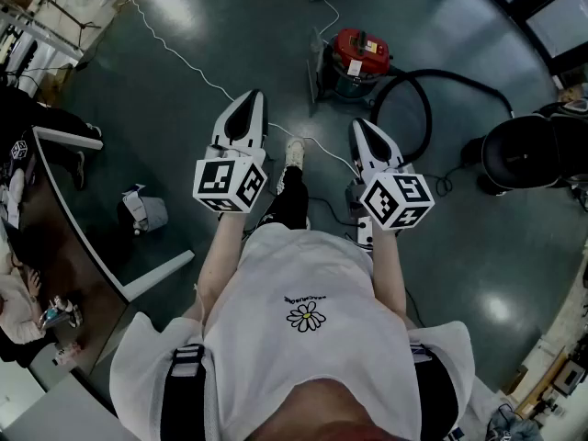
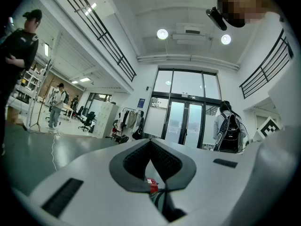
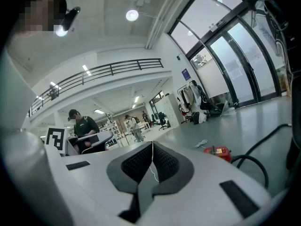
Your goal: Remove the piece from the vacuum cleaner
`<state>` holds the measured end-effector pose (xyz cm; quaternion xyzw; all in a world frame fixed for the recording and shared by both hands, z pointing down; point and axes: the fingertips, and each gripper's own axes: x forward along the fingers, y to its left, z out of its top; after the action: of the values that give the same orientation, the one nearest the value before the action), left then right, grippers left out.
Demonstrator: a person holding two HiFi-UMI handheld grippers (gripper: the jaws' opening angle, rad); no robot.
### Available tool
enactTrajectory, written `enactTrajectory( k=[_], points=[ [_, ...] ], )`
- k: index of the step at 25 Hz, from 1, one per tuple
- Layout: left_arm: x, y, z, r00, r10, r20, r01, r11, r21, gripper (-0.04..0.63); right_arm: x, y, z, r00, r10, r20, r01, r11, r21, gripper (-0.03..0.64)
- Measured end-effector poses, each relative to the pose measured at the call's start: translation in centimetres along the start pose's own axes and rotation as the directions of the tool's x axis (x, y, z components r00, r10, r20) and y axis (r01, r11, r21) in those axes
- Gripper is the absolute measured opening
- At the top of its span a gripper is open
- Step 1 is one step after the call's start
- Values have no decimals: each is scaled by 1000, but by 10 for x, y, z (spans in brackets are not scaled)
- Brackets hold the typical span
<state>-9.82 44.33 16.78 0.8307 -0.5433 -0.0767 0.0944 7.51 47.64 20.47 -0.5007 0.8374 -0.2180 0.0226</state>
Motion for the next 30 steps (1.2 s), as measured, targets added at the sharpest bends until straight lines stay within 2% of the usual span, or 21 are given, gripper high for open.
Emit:
enactTrajectory(
  k=[6, 12, 16, 18, 20, 22, 24, 27, 28, 29, 30],
  points=[
    [79, 33, -2, 1000, -23, -16, 23, 1000, 16, 5, 86, -27, 27, 999, 0, -35, -2, 998, -66, 14],
    [177, 99, -8, 999, 2, -41, -4, 998, -58, 5, 197, -66, 56, 995, -16, -94, 12, 999, -46, 14],
    [247, 148, -3, 998, 41, -41, -44, 996, -79, 5, 264, -80, 86, 992, 4, -130, -24, 988, -150, 15],
    [275, 164, -3, 998, 32, -48, -37, 994, -98, 5, 285, -83, 93, 989, -4, -148, -27, 978, -207, 15],
    [300, 173, -5, 998, 0, -67, -7, 995, -98, 5, 301, -89, 94, 987, -18, -160, -19, 974, -226, 17],
    [332, 172, -9, 995, -28, -92, 21, 997, -70, 5, 320, -105, 95, 983, -10, -185, -33, 973, -227, 87],
    [364, 164, -17, 992, -46, -116, 40, 998, -54, 5, 337, -129, 94, 975, -10, -224, -43, 972, -229, 87],
    [407, 158, -36, 986, -48, -158, 40, 998, -58, 5, 368, -182, 90, 959, -69, -274, 15, 981, -194, 84],
    [418, 160, -43, 984, -39, -176, 29, 998, -60, 5, 379, -199, 86, 952, -95, -290, 45, 984, -171, 67],
    [427, 163, -51, 980, -26, -198, 14, 998, -63, 5, 389, -217, 81, 943, -121, -310, 77, 986, -150, 12],
    [434, 166, -60, 975, -14, -224, -1, 998, -66, 5, 397, -233, 74, 932, -142, -334, 101, 985, -138, 12]
  ],
)
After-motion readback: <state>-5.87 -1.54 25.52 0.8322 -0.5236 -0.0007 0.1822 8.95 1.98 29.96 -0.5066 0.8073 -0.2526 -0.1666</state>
